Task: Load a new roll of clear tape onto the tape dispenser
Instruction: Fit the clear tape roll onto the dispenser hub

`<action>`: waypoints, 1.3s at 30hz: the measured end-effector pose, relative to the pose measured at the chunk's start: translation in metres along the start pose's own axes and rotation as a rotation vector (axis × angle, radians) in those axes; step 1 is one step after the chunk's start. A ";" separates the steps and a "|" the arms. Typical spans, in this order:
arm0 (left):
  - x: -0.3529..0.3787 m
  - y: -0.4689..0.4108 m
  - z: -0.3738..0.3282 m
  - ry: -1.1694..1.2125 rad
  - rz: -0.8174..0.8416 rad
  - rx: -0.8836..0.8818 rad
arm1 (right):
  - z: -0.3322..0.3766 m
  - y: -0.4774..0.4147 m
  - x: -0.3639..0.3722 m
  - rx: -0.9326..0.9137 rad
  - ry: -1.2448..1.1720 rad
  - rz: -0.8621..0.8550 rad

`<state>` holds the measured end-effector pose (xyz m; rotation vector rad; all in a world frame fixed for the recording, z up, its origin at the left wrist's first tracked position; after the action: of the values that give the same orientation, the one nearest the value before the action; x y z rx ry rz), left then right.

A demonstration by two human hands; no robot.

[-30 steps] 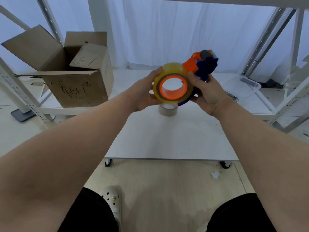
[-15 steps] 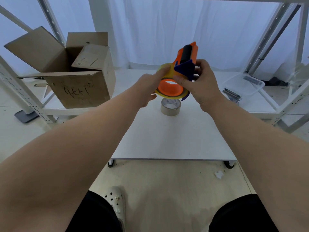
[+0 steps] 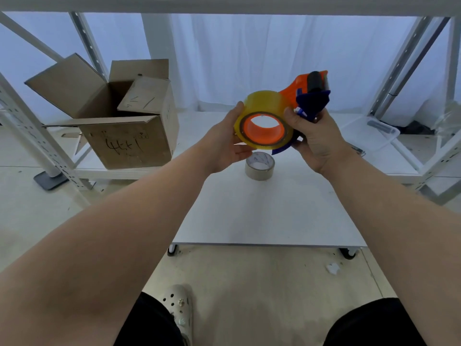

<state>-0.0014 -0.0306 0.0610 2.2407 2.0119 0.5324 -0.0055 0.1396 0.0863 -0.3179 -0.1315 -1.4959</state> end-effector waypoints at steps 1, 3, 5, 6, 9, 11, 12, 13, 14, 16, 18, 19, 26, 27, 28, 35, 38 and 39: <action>-0.001 0.000 0.000 -0.049 -0.051 0.024 | -0.001 0.001 -0.002 0.001 0.045 -0.014; -0.003 0.000 -0.004 -0.191 -0.155 0.089 | -0.002 0.003 -0.005 -0.012 0.132 -0.041; -0.004 0.000 -0.010 -0.363 -0.190 0.162 | 0.001 0.004 -0.005 -0.031 0.178 -0.053; -0.003 0.001 -0.014 -0.434 -0.189 0.205 | 0.002 0.004 -0.005 -0.039 0.201 -0.054; 0.001 0.007 -0.022 -0.532 -0.188 0.301 | 0.004 0.005 -0.004 -0.059 0.263 -0.051; 0.006 0.015 -0.026 -0.579 -0.199 0.356 | 0.006 0.006 -0.002 -0.099 0.340 -0.051; 0.008 0.019 -0.029 -0.616 -0.213 0.387 | 0.007 0.006 0.000 -0.119 0.378 -0.058; 0.009 0.022 -0.032 -0.664 -0.235 0.423 | 0.009 0.007 0.002 -0.136 0.408 -0.071; 0.010 0.025 -0.035 -0.724 -0.255 0.461 | 0.010 0.007 0.004 -0.146 0.431 -0.085; 0.011 0.029 -0.041 -0.842 -0.265 0.531 | 0.012 0.007 0.008 -0.145 0.459 -0.103; 0.009 0.029 -0.044 -0.944 -0.264 0.578 | 0.014 0.006 0.008 -0.120 0.447 -0.115; 0.008 0.031 -0.044 -0.996 -0.270 0.608 | 0.014 0.005 0.008 -0.107 0.445 -0.115; 0.009 0.032 -0.044 -1.157 -0.282 0.707 | 0.010 0.006 0.018 -0.103 0.515 -0.110; 0.007 0.029 -0.043 -1.153 -0.292 0.664 | 0.009 0.006 0.018 -0.106 0.514 -0.115; 0.006 0.026 -0.042 -1.151 -0.292 0.633 | 0.009 0.006 0.018 -0.103 0.508 -0.117; 0.004 0.026 -0.038 -1.194 -0.233 0.550 | 0.002 0.005 0.012 -0.021 0.439 -0.027; 0.011 0.031 -0.039 -1.363 -0.228 0.613 | 0.004 0.003 0.012 -0.025 0.483 0.006; 0.013 0.032 -0.039 -1.403 -0.222 0.627 | 0.004 0.003 0.012 -0.030 0.501 0.011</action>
<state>0.0180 -0.0288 0.1094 1.5698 1.5335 -1.4372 -0.0012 0.1294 0.0935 0.0389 0.2919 -1.5248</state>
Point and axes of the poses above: each hand's wrist, its own y-axis away from the middle knuckle, its own x-axis out of the palm, z = x × y, the point moved 6 cm from there along -y, towards the middle knuckle, and after that the axes turned 1 degree about z, right-handed, at the moved point
